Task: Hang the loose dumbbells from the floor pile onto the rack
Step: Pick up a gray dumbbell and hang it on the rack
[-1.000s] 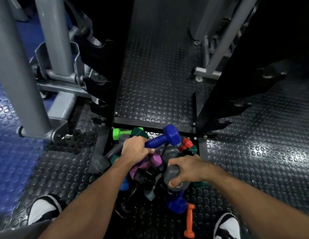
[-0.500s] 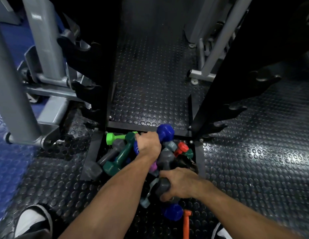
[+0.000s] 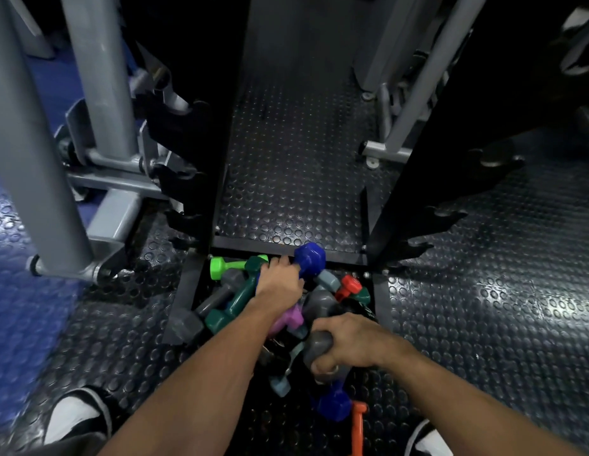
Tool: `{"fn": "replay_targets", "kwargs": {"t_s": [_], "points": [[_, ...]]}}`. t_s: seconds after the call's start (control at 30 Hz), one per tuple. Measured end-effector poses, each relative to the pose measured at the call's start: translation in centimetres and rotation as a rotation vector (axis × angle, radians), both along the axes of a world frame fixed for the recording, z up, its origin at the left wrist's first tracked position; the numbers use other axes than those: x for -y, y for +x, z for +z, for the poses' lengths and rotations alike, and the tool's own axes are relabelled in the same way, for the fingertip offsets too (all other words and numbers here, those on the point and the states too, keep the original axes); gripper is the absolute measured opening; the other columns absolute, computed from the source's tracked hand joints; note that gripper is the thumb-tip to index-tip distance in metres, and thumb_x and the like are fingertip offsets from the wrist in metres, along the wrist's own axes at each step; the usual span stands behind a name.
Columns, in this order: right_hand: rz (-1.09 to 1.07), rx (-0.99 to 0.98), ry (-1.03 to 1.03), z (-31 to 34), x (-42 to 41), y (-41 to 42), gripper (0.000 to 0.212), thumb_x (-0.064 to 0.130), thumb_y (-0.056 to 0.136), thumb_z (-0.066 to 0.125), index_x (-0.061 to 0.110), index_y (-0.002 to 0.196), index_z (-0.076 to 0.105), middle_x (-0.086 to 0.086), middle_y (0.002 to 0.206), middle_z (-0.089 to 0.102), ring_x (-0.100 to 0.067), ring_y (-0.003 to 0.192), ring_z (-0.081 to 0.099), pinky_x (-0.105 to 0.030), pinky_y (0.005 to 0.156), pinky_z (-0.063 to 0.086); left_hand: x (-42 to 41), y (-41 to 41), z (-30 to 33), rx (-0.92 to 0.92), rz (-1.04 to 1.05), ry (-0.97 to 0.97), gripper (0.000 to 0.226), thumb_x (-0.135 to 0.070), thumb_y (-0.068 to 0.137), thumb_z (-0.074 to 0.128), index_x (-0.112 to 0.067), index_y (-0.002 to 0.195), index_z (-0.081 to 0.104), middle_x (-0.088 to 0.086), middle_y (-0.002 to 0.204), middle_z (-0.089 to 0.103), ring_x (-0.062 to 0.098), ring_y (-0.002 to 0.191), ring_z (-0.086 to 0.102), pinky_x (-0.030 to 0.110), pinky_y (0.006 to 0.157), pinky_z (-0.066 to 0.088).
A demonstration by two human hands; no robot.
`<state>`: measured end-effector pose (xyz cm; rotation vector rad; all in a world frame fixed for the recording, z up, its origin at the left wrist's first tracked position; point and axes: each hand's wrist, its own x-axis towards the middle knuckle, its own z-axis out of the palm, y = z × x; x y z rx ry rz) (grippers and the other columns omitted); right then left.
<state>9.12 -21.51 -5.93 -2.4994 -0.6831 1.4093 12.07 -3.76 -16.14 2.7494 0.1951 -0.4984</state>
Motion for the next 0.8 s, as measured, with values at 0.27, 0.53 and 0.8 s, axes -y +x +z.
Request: {"fn": "replay_targets", "kwargs": {"t_s": [0.27,0.53,0.8], "points": [[-0.115,-0.043,0.016,4.3,-0.1,2.2,0.037,0.038,0.072,0.086,0.034,0.104,0.067,0.009,0.106,0.068,-0.014,0.101,0.064,-0.046,0.095,0.053,-1.7,-1.0,2.7,0.031,0.118,-0.359,0.039,-0.015,0.098,0.052,-0.017,0.135,0.064,0.005,0.137,0.062,0.025,0.125,0.057,0.037,0.11,0.043],[0.115,0.077,-0.017,9.8,-1.0,3.7,0.052,0.037,0.076,0.086,0.04,0.122,0.062,0.012,0.116,0.064,-0.013,0.106,0.06,-0.038,0.094,0.052,-2.0,-2.0,4.4,-0.035,0.318,-0.658,0.047,-0.051,0.096,0.058,-0.018,0.129,0.067,0.002,0.121,0.072,0.022,0.112,0.067,0.038,0.101,0.052],[0.281,0.037,0.14,18.1,-1.6,4.8,0.049,0.026,0.08,0.084,0.048,0.117,0.062,0.016,0.116,0.061,-0.007,0.103,0.061,-0.033,0.087,0.054,-5.5,-3.4,9.8,-0.395,0.688,-1.461,0.06,-0.052,0.072,0.084,-0.016,0.119,0.074,0.013,0.113,0.075,0.03,0.107,0.07,0.05,0.084,0.061]]}}
